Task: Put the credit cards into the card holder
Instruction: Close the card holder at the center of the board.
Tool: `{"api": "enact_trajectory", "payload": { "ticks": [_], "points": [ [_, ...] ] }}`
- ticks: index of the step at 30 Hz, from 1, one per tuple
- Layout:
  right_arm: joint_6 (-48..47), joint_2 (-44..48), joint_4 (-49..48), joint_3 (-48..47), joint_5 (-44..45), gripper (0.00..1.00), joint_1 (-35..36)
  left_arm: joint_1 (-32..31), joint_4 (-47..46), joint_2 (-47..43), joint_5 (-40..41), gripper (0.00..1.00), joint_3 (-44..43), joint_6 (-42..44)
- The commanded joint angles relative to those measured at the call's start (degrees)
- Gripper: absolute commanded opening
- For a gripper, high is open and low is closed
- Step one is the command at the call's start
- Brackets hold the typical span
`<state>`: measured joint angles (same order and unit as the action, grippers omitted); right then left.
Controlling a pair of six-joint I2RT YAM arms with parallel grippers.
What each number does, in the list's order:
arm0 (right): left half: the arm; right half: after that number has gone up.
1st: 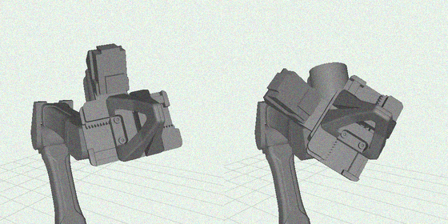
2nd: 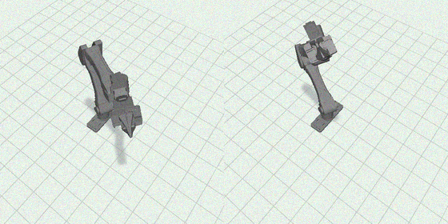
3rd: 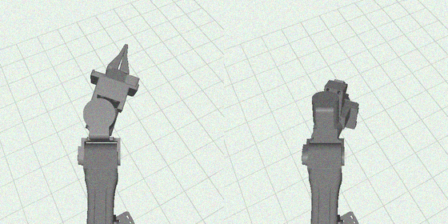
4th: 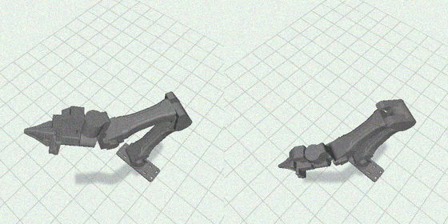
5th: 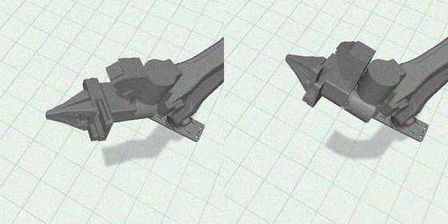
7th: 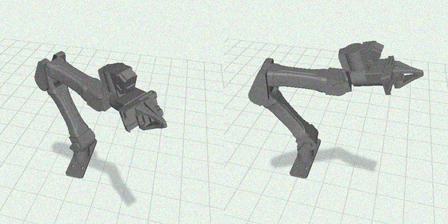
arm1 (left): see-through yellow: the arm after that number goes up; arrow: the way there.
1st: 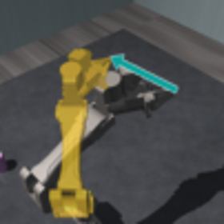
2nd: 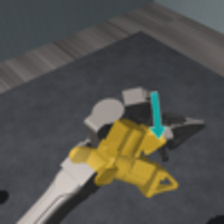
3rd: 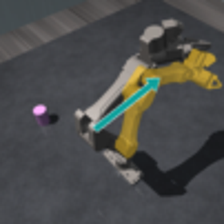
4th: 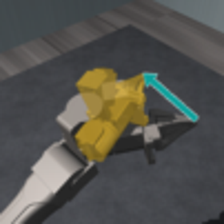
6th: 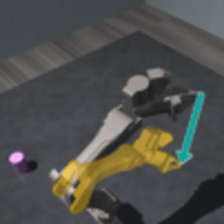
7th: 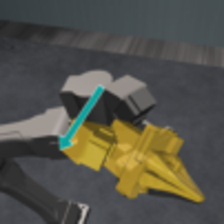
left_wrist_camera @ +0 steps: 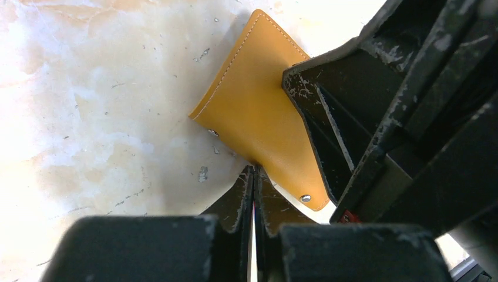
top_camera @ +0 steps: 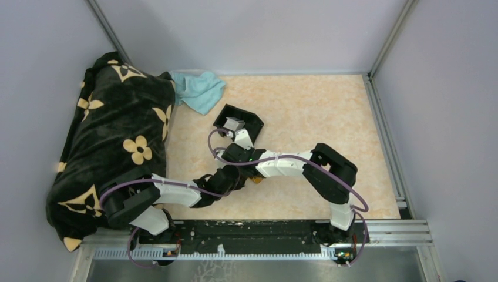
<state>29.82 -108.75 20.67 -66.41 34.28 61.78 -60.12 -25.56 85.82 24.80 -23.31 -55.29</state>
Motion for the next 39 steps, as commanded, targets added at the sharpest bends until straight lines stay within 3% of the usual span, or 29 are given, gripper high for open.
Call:
{"api": "enact_trajectory", "payload": {
  "ticks": [1, 11, 17, 23, 33, 39],
  "points": [
    [8.34, -13.48, 0.27, 7.57, -19.51, 0.00, 6.42, -0.35, 8.10, 2.16, -3.31, 0.04, 0.66, 3.83],
    [13.16, -9.31, 0.17, 11.98, -15.52, 0.00, 7.66, -0.40, 9.30, 1.72, -3.25, 0.05, -0.01, 4.10],
    [13.13, -5.06, 3.08, 10.44, -10.98, 0.19, 7.66, -0.35, 11.13, -0.27, -2.26, 0.14, -0.16, 3.53],
    [11.57, -0.23, 5.16, 8.25, -8.53, 0.28, 7.58, -0.36, 14.87, -3.84, -0.55, 0.19, -0.64, 3.50],
    [10.96, 7.57, 5.19, 8.76, -6.40, 0.31, 6.61, -0.35, 20.85, -11.88, 3.65, 0.26, -0.38, 0.40],
    [9.38, 12.46, 2.35, 10.55, -4.26, 0.31, 5.39, -0.35, 22.00, -11.41, 3.57, 0.26, 0.04, -3.37]
  ]
}}
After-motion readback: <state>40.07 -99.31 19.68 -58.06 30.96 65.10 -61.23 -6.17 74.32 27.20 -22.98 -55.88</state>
